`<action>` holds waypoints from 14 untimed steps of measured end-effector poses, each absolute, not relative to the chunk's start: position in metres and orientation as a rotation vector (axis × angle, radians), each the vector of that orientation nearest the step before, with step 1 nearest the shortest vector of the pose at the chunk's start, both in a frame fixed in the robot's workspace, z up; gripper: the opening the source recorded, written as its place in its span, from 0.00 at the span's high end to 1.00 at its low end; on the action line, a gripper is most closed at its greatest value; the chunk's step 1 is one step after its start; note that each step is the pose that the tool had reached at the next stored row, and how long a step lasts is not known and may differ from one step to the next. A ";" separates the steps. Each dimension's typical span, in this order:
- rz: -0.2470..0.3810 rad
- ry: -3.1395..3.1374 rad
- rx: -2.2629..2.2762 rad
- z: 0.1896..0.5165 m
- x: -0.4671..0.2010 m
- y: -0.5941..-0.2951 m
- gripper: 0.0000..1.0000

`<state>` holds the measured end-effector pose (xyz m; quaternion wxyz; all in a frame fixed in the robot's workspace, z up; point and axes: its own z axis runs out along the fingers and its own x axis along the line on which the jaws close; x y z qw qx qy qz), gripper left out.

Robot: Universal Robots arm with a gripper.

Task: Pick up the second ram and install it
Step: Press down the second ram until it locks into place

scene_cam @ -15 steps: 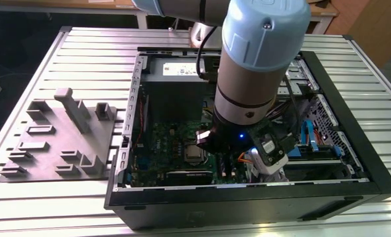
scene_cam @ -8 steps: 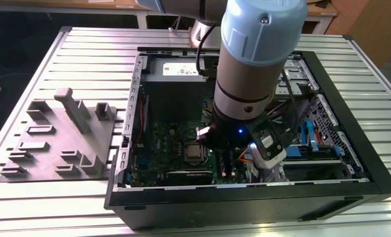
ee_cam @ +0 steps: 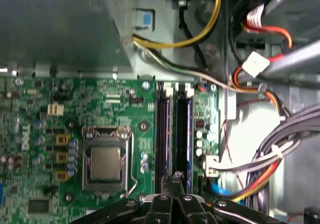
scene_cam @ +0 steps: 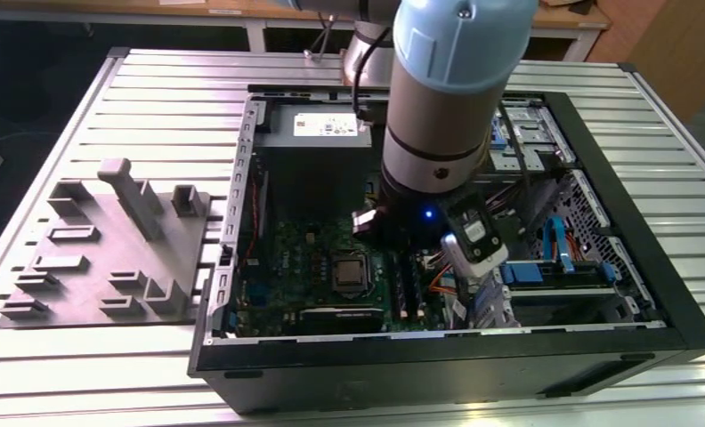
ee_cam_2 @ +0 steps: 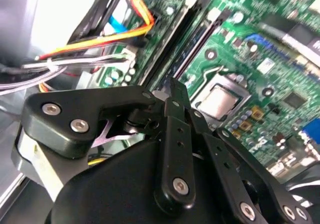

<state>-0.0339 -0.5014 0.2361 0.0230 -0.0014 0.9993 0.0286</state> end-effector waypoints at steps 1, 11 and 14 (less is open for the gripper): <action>0.089 3.094 -0.004 0.236 -0.034 -0.500 0.90; 0.089 3.094 -0.004 0.243 -0.034 -0.499 0.90; 0.089 3.095 -0.004 0.243 -0.034 -0.499 0.90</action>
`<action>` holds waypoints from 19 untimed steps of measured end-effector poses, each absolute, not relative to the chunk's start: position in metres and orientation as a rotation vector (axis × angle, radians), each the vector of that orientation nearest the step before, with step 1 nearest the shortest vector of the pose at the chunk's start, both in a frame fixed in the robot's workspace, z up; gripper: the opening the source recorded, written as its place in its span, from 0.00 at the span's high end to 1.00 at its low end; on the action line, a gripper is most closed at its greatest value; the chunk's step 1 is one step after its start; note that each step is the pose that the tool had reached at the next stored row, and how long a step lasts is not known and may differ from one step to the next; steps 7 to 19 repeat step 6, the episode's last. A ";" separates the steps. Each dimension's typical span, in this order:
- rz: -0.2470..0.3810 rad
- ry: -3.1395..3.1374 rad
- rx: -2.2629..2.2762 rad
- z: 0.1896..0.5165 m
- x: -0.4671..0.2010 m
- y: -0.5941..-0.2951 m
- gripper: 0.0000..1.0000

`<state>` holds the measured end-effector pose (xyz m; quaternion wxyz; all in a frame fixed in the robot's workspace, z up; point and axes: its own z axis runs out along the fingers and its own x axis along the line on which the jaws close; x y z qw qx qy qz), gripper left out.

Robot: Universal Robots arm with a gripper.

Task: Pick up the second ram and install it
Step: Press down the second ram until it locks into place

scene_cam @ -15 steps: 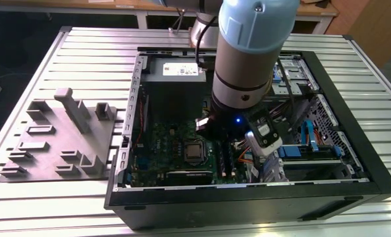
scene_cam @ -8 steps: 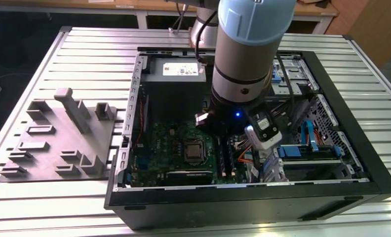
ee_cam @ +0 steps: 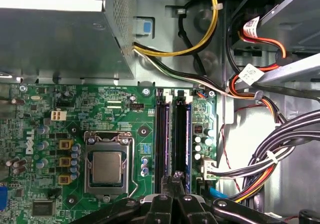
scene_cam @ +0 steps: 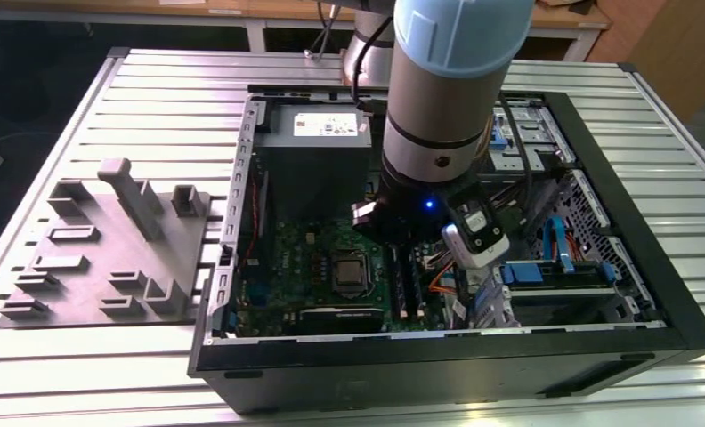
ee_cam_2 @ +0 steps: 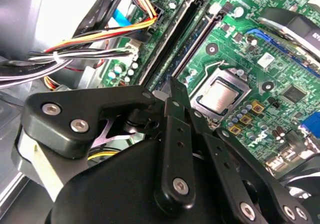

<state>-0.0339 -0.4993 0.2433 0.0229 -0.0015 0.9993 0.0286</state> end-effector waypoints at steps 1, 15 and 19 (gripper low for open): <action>0.088 3.094 -0.004 0.243 -0.034 -0.499 0.90; 0.088 3.094 -0.004 0.243 -0.034 -0.499 0.90; 0.088 3.094 -0.004 0.243 -0.034 -0.499 0.90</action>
